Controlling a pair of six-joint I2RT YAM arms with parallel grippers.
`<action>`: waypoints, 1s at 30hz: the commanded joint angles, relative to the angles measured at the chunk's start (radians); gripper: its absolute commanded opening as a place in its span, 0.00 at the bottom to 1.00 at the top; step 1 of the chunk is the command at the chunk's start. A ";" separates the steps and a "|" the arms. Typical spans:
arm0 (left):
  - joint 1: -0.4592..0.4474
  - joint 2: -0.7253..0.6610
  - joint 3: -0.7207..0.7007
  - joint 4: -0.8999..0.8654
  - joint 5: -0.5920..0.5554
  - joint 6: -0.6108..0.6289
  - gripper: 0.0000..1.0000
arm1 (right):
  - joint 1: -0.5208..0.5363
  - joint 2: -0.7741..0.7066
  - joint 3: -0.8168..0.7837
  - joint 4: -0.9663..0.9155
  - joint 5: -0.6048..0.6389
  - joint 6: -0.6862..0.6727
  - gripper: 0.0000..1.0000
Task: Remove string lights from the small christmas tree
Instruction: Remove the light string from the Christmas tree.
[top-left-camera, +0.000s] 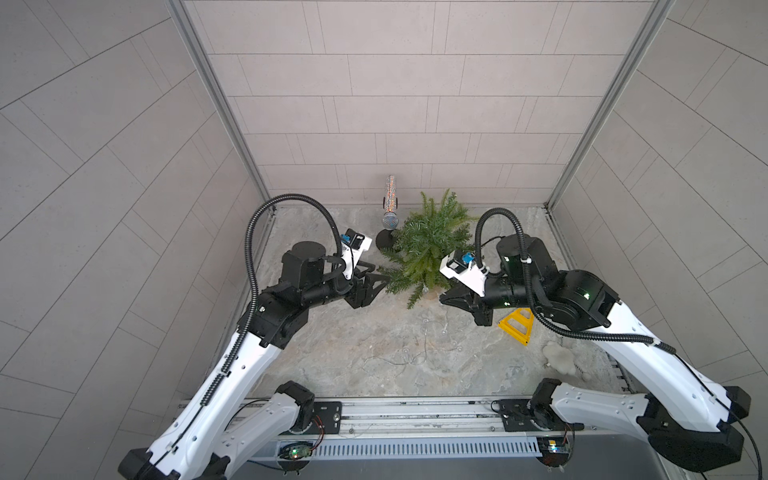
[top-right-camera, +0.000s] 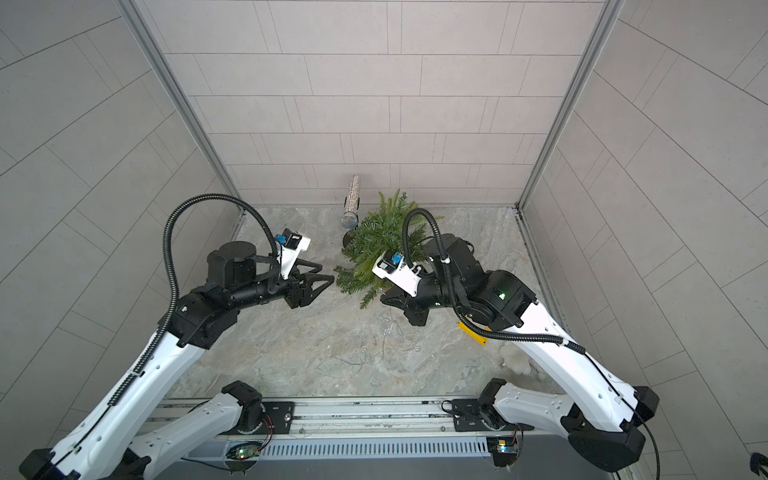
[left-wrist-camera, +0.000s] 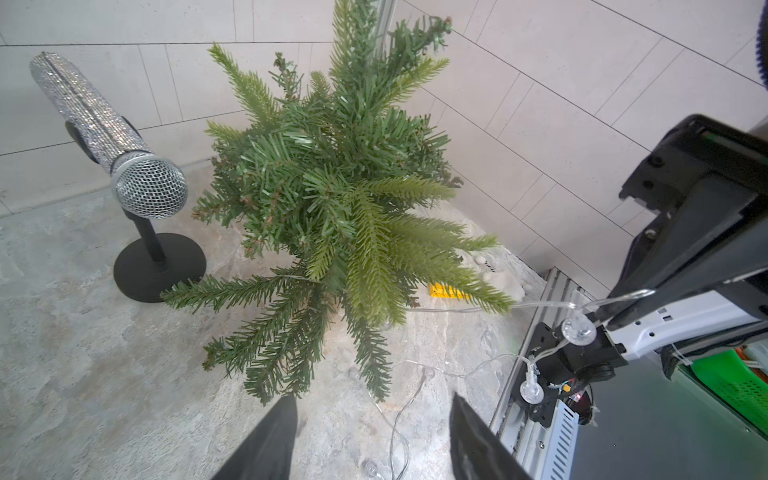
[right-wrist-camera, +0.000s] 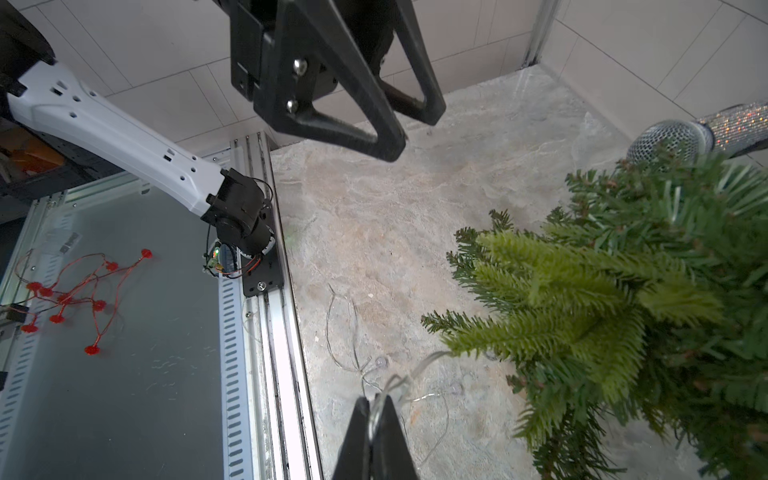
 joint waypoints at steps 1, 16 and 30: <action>0.004 -0.004 0.007 0.002 0.077 0.043 0.62 | 0.007 0.014 0.031 0.012 -0.057 -0.021 0.00; 0.004 0.026 0.017 0.004 0.107 0.070 0.62 | 0.016 0.004 -0.023 0.005 -0.078 -0.017 0.00; 0.003 0.036 0.019 -0.008 0.131 0.086 0.62 | 0.016 -0.050 -0.133 0.038 -0.059 0.022 0.00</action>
